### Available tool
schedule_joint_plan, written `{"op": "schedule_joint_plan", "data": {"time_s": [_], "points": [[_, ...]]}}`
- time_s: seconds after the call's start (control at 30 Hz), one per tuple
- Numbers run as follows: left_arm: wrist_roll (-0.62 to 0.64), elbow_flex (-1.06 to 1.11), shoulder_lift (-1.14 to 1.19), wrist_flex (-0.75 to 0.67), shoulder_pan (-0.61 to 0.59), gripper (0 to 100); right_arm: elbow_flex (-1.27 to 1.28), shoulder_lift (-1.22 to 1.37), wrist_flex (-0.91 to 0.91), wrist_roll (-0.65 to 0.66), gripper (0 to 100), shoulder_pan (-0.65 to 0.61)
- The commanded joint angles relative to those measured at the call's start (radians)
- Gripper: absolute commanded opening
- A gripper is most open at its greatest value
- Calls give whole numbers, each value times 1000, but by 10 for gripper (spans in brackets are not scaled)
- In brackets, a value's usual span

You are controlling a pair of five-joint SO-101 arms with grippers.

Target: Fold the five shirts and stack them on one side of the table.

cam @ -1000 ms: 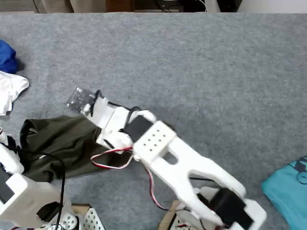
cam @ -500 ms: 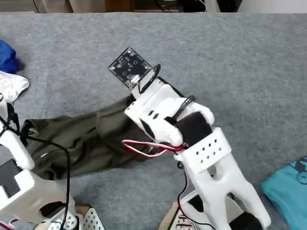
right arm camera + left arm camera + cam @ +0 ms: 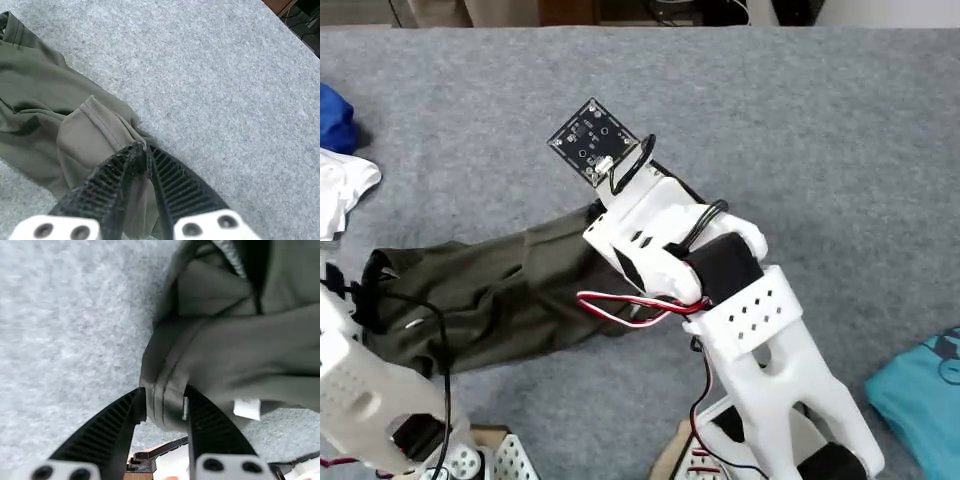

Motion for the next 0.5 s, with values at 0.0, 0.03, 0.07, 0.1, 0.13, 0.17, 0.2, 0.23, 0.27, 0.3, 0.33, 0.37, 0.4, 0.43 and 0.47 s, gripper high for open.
{"op": "schedule_joint_plan", "data": {"time_s": [0.0, 0.03, 0.07, 0.1, 0.13, 0.17, 0.2, 0.23, 0.27, 0.3, 0.33, 0.37, 0.4, 0.43, 0.47], "points": [[0, -34, 27, -6, -11, 139, -4, -35, 5, 0, 5, 16], [0, -44, 30, -6, -21, 139, -4, -35, 5, 0, 5, 16], [-2, -57, 30, -6, -31, 139, -4, -35, 5, 0, 5, 16], [-2, -69, 31, -6, -40, 139, -4, -35, 5, 0, 5, 16], [-6, -80, 36, -6, -46, 139, -4, -35, 5, 0, 5, 16], [-26, -84, 38, -5, -52, 139, -4, -35, 5, 0, 5, 16], [-49, -83, 38, -5, -54, 139, -4, -35, 5, 0, 5, 16], [-69, -77, 39, 2, -54, 139, -4, -35, 5, 0, 5, 16], [-84, -69, 39, 11, -54, 139, -4, -35, 5, 0, 5, 16], [-95, -60, 39, 17, -49, 139, -4, -35, 5, 0, 5, 16], [-101, -43, 41, 15, -46, 139, -4, -35, 5, 0, 5, 16], [-104, -25, 41, 8, -43, 139, -4, -35, 5, 0, 5, 16], [-104, -9, 41, 2, -34, 139, -4, -35, 5, 0, 5, 16], [-104, 8, 41, -6, -28, 140, -4, -35, 5, 0, 5, 16], [-104, 23, 41, -14, -25, 140, -4, -35, 6, 0, 5, 16]]}}
